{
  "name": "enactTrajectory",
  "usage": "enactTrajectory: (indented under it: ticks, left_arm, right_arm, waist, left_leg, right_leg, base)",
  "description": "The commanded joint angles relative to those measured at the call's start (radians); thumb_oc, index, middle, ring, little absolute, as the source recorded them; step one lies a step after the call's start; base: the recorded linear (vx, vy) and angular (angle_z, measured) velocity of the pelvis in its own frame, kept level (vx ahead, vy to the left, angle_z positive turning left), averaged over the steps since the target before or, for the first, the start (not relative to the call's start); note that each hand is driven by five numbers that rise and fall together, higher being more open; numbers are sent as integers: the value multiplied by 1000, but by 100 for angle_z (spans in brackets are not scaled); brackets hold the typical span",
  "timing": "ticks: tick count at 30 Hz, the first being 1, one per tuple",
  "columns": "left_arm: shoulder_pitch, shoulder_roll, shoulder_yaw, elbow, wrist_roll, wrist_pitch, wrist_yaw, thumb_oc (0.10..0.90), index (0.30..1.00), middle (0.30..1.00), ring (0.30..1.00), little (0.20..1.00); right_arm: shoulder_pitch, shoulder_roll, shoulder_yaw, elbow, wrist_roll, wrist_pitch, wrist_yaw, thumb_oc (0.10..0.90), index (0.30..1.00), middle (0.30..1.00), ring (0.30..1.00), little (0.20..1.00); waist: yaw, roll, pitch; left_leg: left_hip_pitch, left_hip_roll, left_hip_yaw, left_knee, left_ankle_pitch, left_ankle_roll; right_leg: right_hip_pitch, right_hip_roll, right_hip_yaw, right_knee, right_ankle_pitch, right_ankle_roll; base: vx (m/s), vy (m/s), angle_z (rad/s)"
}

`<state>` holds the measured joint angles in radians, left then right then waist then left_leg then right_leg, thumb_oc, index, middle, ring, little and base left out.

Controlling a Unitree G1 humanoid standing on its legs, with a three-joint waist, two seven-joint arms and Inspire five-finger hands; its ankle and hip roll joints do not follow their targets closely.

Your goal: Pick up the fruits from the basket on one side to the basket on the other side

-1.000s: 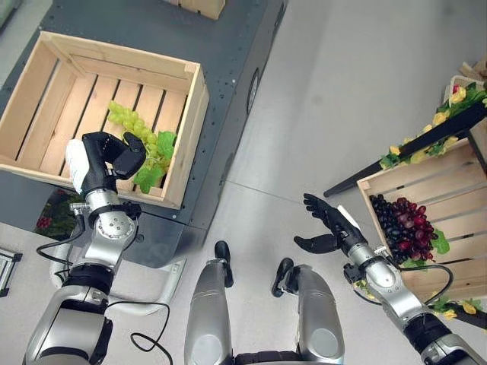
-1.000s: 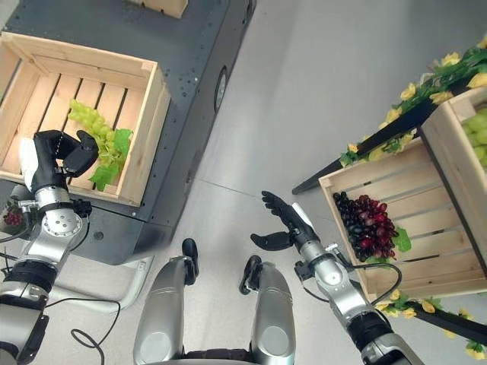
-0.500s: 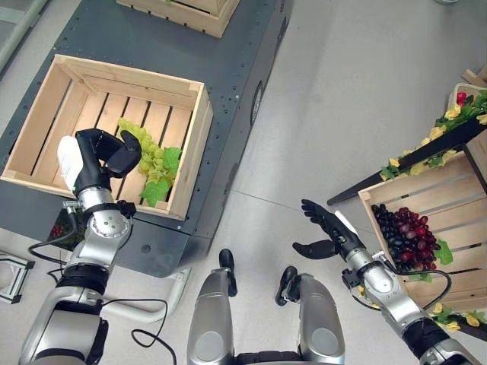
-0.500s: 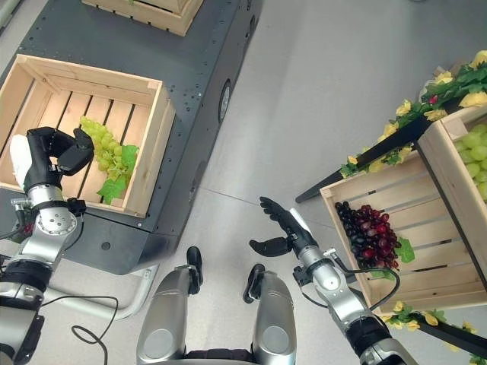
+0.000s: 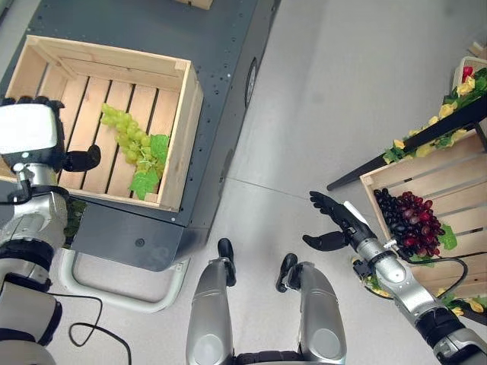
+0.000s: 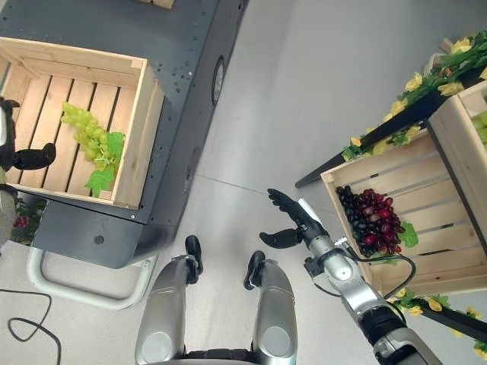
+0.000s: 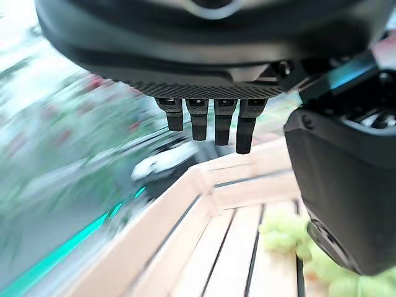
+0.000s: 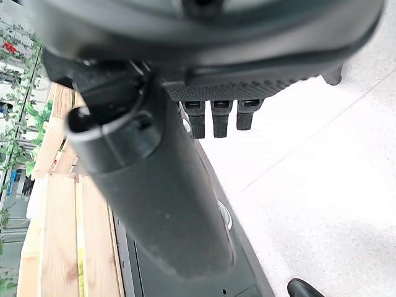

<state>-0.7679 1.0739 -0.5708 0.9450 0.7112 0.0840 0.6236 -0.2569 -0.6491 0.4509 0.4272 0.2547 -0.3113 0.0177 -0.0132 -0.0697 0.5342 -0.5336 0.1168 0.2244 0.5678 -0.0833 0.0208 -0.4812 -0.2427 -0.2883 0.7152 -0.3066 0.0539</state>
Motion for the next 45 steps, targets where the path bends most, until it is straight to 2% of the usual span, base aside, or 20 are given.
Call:
enactTrajectory:
  ticks: [1, 5, 12, 14, 19, 24, 29, 34, 39, 45]
  left_arm:
    - [-72, 87, -1, -26, 142, 75, 51, 800, 900, 900, 900, 900]
    - [-82, 97, -45, -39, 203, 73, 42, 800, 900, 900, 900, 900]
    - [-107, 114, -94, -48, 321, -11, 58, 800, 900, 900, 900, 900]
    - [-124, 115, -108, -43, 351, -54, 68, 800, 900, 900, 900, 900]
    - [-157, 126, -150, -42, 406, -90, 17, 800, 900, 900, 900, 900]
    - [-191, 133, -188, -25, 420, -84, -11, 800, 900, 900, 900, 900]
    - [-239, 125, -218, -5, 416, -75, 14, 800, 900, 900, 900, 900]
    - [-269, 118, -240, 16, 426, -95, 11, 800, 900, 900, 900, 900]
    - [-278, 107, -251, 38, 424, -89, -29, 800, 900, 900, 900, 900]
    - [-298, 95, -273, 83, 386, -54, -108, 800, 900, 900, 900, 900]
  right_arm:
    - [-51, -69, -19, -63, 79, -74, 12, 800, 900, 900, 900, 900]
    - [-69, -85, -10, -63, 85, -68, 11, 800, 900, 900, 900, 900]
    - [-81, -110, -16, -68, 84, -52, 11, 800, 900, 900, 900, 900]
    - [-78, -111, -18, -70, 80, -50, 6, 800, 900, 900, 900, 900]
    - [-70, -118, -24, -83, 81, -45, 1, 800, 900, 900, 900, 900]
    - [-69, -129, -20, -88, 90, -43, -3, 800, 900, 900, 900, 900]
    - [-78, -133, -13, -78, 97, -51, -12, 800, 900, 900, 900, 900]
    - [-81, -132, -12, -83, 98, -59, -29, 800, 900, 900, 900, 900]
    - [-81, -137, -16, -90, 100, -60, -37, 800, 900, 900, 900, 900]
    - [-91, -147, -17, -99, 129, -73, -49, 800, 900, 900, 900, 900]
  waist:
    - [-5, 41, -14]
    - [-8, 46, -14]
    - [-13, 48, -14]
    - [-15, 45, -14]
    - [-22, 40, -14]
    - [-28, 37, -14]
    - [-31, 32, -14]
    - [-32, 21, -14]
    - [-36, 13, -14]
    - [-39, 4, -14]
  left_leg:
    - [87, -23, 43, 6, -158, 9]
    - [65, -23, 44, 12, -159, 10]
    - [19, -22, 42, 36, -168, 14]
    - [5, -19, 44, 41, -169, 16]
    - [-32, -17, 48, 45, -170, 20]
    - [-67, -11, 53, 52, -171, 24]
    - [-107, -7, 54, 68, -177, 27]
    - [-133, -4, 51, 73, -179, 29]
    - [-163, -2, 46, 82, -179, 31]
    - [-226, 4, 38, 108, -179, 29]
  right_leg:
    - [32, 2, -27, -35, 39, -16]
    - [9, 0, -25, -29, 39, -15]
    - [-41, -6, -20, -2, 45, -12]
    - [-57, -6, -19, 5, 49, -9]
    - [-101, -5, -14, 16, 65, 0]
    - [-143, -4, -7, 26, 75, 5]
    - [-184, -4, -4, 39, 80, 8]
    - [-208, 1, -8, 42, 88, 11]
    - [-237, 5, -6, 54, 88, 9]
    - [-289, 8, -12, 74, 77, -3]
  base:
    - [-4, 49, -5]
    - [-2, 55, -1]
    - [12, 58, 0]
    - [14, 48, 1]
    - [9, 46, 1]
    - [1, 35, 1]
    - [-1, 27, 0]
    - [0, 0, 0]
    - [-1, 6, 0]
    - [-10, 24, -1]
